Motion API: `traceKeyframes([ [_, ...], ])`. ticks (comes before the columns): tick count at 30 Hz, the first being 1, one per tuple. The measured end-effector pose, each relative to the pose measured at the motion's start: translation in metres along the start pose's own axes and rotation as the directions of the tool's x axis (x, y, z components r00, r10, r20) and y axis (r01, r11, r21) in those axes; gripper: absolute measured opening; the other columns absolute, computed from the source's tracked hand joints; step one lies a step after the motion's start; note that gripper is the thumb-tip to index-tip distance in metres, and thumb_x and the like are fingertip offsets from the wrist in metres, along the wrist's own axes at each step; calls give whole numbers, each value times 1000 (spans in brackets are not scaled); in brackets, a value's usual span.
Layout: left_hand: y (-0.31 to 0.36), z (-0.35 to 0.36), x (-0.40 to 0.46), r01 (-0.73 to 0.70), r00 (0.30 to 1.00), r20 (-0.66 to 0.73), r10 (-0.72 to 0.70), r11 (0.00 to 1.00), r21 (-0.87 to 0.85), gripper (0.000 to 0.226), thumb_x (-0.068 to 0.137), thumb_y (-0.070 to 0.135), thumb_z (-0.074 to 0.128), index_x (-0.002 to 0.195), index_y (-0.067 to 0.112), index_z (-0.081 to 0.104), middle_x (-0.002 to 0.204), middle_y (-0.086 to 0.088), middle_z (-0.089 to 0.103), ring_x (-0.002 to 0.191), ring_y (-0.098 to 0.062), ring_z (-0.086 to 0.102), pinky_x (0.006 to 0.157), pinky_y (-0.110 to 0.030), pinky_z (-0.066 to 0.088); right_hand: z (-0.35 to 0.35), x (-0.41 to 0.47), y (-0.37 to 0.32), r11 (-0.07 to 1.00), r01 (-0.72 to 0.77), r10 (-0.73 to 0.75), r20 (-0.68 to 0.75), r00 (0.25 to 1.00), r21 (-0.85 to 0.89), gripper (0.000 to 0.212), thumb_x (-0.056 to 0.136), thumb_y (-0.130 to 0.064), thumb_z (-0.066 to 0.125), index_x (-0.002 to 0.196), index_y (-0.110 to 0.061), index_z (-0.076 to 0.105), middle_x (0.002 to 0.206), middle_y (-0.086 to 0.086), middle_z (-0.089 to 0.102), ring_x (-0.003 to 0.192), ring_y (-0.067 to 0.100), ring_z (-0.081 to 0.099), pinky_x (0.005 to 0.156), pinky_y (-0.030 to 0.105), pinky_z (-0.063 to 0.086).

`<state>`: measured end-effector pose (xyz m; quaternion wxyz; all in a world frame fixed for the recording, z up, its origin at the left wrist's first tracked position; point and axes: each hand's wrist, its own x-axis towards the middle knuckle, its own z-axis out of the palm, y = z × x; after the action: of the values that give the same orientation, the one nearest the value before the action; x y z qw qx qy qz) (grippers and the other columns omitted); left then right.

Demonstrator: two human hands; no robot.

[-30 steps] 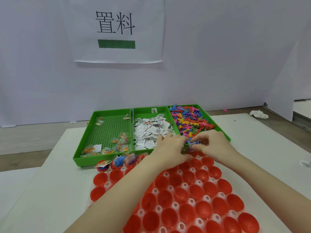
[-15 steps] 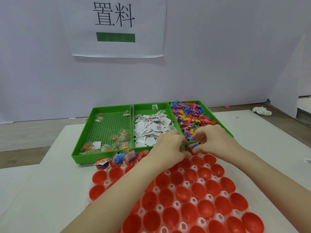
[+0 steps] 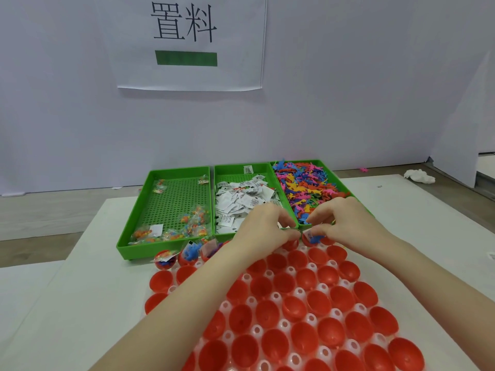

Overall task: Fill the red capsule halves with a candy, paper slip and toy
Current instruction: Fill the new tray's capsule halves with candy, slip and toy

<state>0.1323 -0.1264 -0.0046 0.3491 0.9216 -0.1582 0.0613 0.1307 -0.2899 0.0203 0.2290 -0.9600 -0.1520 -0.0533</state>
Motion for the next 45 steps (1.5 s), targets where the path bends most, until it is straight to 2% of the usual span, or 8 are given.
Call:
traceKeyframes([
  [7, -5, -48, -12, -3, 979, -201, -24, 991, -134, 8, 78, 38, 69, 79, 29, 68, 76, 22, 60, 67, 3, 56, 63, -15, 46, -8, 7, 12, 994, -10, 36, -236, 971, 110, 15, 85, -25, 64, 85, -14, 75, 81, -2, 70, 72, 6, 58, 69, 25, 44],
  [11, -53, -104, -24, 176, 854, -443, -273, 953, -248, 14, 86, 31, 60, 82, 21, 68, 78, 5, 68, 67, -9, 57, 61, -18, 39, -12, 24, 42, 960, -183, 237, -270, 933, 210, 22, 88, -20, 60, 103, -6, 70, 103, 10, 69, 86, 13, 57, 77, 22, 38],
  [16, -121, -120, -51, 557, 822, -247, -514, 815, 160, 42, 88, 34, 59, 120, 6, 60, 122, -13, 60, 104, -28, 58, 91, -34, 44, 0, 43, 63, 943, -322, 315, 93, 945, 81, 57, 84, -31, 66, 132, -7, 49, 137, 11, 50, 123, 25, 47, 101, 34, 35],
  [22, -127, -110, -54, 466, 868, -128, -480, 697, 545, 50, 86, 54, 52, 127, 26, 55, 122, -2, 62, 110, -23, 56, 87, -30, 43, 15, 56, 54, 974, -220, 224, 80, 971, -58, 39, 78, -26, 72, 112, -9, 66, 118, 9, 63, 103, 20, 55, 83, 27, 39],
  [27, -130, -109, -57, 440, 891, -248, -381, 859, 261, 13, 79, 27, 72, 70, 19, 69, 83, -5, 70, 71, -15, 54, 66, -29, 42, 15, 54, 55, 974, -222, 225, -63, 972, 51, 17, 72, -13, 78, 86, -5, 72, 82, 6, 64, 76, 15, 55, 69, 26, 40],
  [35, -139, -105, -58, 412, 896, -224, -383, 906, 98, 27, 70, 27, 79, 94, 17, 69, 70, 10, 58, 74, -12, 53, 69, -26, 38, 6, 52, 46, 960, -208, 266, -380, 886, 187, 12, 80, -14, 67, 75, -7, 58, 80, 8, 62, 79, 24, 56, 69, 30, 39],
  [40, -137, -103, -55, 441, 886, -224, -405, 886, 142, 18, 72, 29, 78, 86, 18, 74, 72, 6, 59, 80, -17, 55, 68, -27, 40, 7, 59, 9, 863, -194, 297, -158, 942, 466, 20, 82, 4, 50, 101, 0, 53, 70, 10, 61, 59, 19, 58, 55, 28, 49],
  [45, -134, -101, -60, 385, 887, -328, -325, 913, 137, 17, 73, 26, 77, 63, 26, 63, 75, 8, 54, 83, -15, 48, 72, -31, 38, 19, 71, -34, 996, -73, 68, 92, 993, 46, 27, 92, -9, 40, 96, -3, 65, 102, 7, 59, 82, 20, 53, 61, 27, 40],
])
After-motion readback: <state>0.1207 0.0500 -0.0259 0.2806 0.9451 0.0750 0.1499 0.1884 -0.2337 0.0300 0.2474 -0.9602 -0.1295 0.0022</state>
